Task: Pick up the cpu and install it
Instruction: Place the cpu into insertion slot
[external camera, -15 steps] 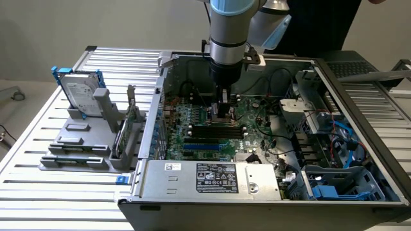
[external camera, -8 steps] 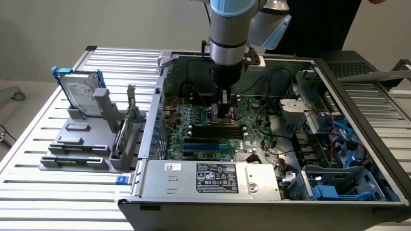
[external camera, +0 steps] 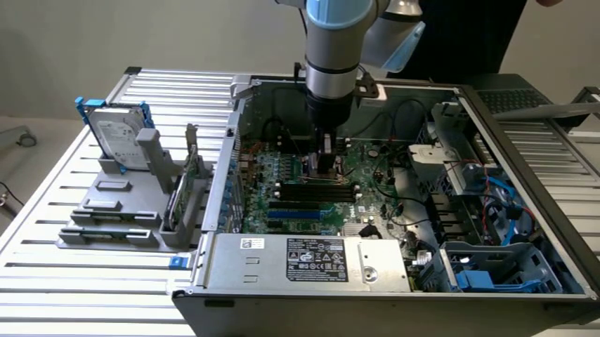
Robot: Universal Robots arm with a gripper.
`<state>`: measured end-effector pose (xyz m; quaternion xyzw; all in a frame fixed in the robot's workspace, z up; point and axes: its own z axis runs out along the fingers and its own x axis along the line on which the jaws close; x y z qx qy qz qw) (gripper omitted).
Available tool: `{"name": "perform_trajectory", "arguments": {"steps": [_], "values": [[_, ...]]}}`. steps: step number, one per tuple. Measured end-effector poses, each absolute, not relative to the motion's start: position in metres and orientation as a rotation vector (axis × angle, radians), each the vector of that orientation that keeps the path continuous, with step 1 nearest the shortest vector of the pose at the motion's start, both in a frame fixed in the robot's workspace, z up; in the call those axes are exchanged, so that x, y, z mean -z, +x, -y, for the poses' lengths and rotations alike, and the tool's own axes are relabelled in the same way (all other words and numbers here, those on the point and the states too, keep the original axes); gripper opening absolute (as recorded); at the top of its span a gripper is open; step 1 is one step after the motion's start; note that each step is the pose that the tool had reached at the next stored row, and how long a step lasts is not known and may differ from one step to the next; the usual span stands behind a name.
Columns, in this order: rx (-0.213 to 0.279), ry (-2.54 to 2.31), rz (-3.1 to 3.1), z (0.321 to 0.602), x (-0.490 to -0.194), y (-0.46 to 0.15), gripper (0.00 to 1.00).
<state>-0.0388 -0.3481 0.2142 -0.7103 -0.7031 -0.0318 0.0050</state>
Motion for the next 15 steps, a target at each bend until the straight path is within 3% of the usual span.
{"name": "perform_trajectory", "arguments": {"steps": [15], "values": [[0.105, -2.232, 2.189, 0.3481, -0.2085, -0.0388, 0.55]]}}
